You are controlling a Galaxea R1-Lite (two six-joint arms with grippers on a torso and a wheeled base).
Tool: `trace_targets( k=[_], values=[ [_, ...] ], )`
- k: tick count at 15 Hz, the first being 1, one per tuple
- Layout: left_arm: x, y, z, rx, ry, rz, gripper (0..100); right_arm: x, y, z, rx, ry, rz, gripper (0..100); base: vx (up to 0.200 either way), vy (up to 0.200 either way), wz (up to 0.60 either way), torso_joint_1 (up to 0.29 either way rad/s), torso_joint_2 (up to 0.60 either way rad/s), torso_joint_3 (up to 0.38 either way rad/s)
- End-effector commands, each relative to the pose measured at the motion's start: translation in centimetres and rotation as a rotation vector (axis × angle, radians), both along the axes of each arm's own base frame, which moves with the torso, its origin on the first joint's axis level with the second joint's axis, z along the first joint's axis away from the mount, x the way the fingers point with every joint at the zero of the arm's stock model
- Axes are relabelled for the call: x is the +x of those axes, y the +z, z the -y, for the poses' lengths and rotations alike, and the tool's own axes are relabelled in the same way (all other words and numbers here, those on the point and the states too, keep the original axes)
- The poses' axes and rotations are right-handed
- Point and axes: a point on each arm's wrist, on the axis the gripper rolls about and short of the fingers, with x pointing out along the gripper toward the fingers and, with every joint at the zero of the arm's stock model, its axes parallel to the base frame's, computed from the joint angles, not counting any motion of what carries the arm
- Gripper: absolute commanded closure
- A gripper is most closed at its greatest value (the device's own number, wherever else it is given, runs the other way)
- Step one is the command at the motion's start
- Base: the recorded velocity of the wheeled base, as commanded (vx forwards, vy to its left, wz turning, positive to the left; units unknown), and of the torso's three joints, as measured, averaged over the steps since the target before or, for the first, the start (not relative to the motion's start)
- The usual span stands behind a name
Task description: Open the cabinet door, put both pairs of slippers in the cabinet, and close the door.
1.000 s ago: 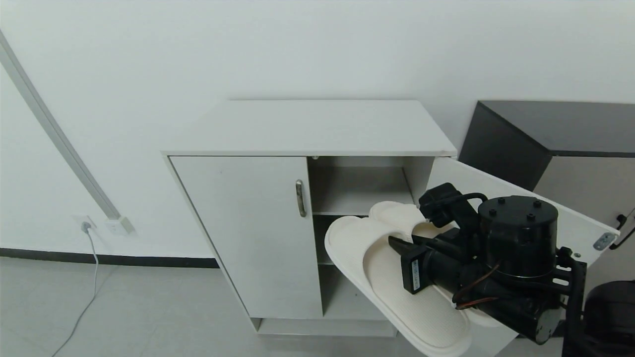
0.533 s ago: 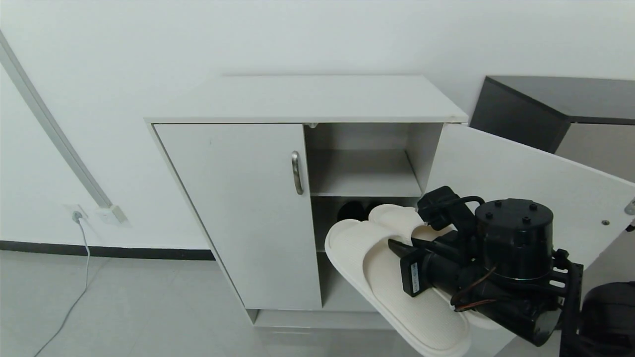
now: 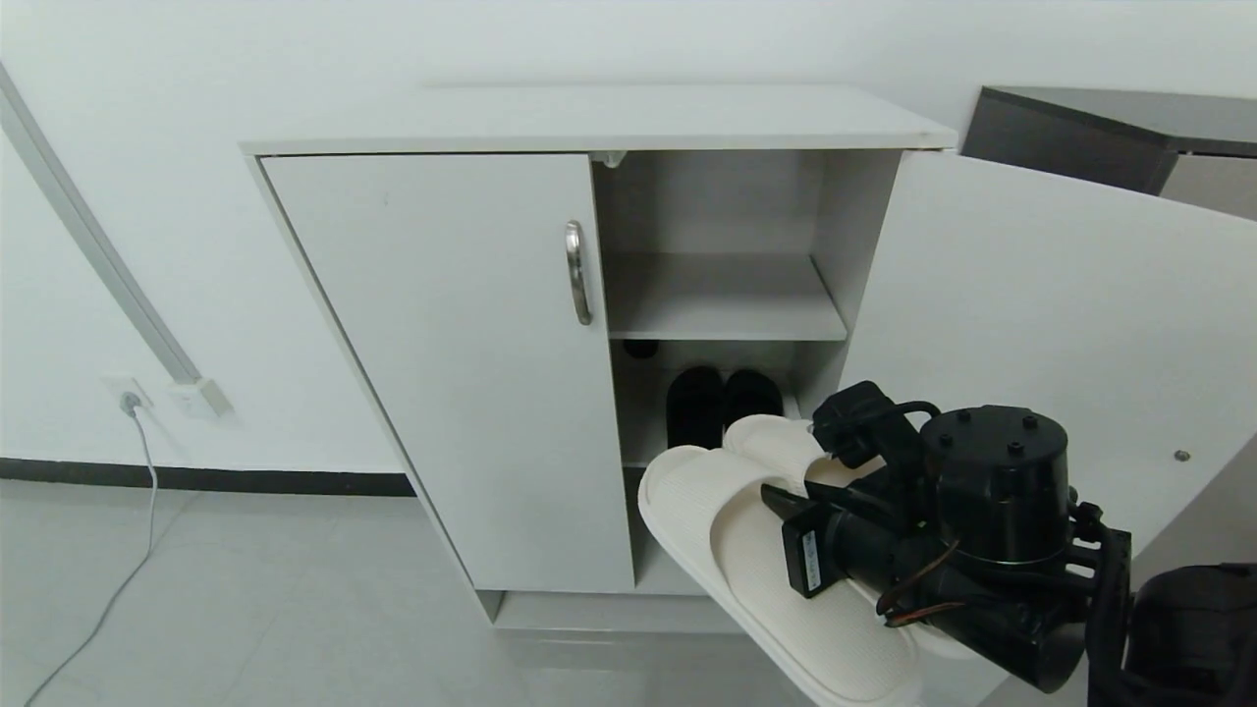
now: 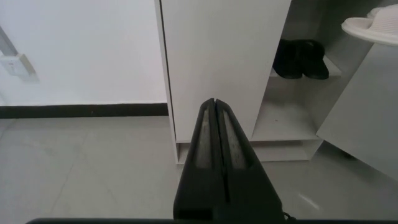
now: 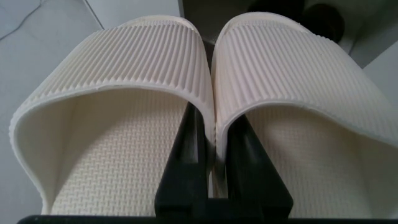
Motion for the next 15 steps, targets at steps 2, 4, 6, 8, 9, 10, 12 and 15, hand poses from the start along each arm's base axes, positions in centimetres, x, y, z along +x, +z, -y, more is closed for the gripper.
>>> trace_targets(
  k=[2, 4, 6, 8, 9, 10, 12, 15],
  values=[
    [0.0, 0.0, 0.0, 0.000, -0.001, -0.001, 100, 0.1, -0.5, -0.1, -0.007, 0.000, -0.007, 100, 0.000, 0.000, 0.00, -0.032, 0.44, 0.395],
    [0.0, 0.0, 0.0, 0.000, -0.001, -0.001, 100, 0.1, -0.5, -0.1, -0.006, -0.003, -0.006, 100, 0.000, 0.000, 0.00, -0.010, 0.26, 0.247],
    [0.0, 0.0, 0.0, 0.000, -0.001, -0.001, 100, 0.2, -0.7, -0.1, -0.012, 0.000, -0.013, 100, 0.000, 0.000, 0.00, 0.000, 0.08, 0.076],
    [0.0, 0.0, 0.0, 0.000, -0.001, -0.001, 100, 0.7, -1.2, -0.4, -0.007, -0.006, 0.000, 100, 0.000, 0.000, 0.00, 0.000, 0.00, 0.000],
    [0.0, 0.0, 0.0, 0.000, -0.001, -0.001, 100, 0.9, -1.4, -0.6, 0.002, -0.008, 0.013, 100, 0.000, 0.000, 0.00, 0.000, 0.00, 0.000],
    [0.0, 0.0, 0.0, 0.000, -0.001, -0.001, 100, 1.2, -1.9, -0.9, 0.006, -0.014, 0.020, 100, 0.000, 0.000, 0.00, 0.000, 0.00, 0.000],
    [0.0, 0.0, 0.0, 0.000, -0.001, -0.001, 100, 1.7, -1.8, -1.5, -0.001, -0.065, 0.038, 100, 0.000, 0.000, 0.00, 0.000, 0.00, 0.000],
    [0.0, 0.0, 0.0, 0.000, -0.001, -0.001, 100, 2.1, 0.0, -3.5, -0.018, -0.202, 0.039, 100, 0.000, 0.000, 0.00, 0.000, 0.00, 0.000]
  ],
)
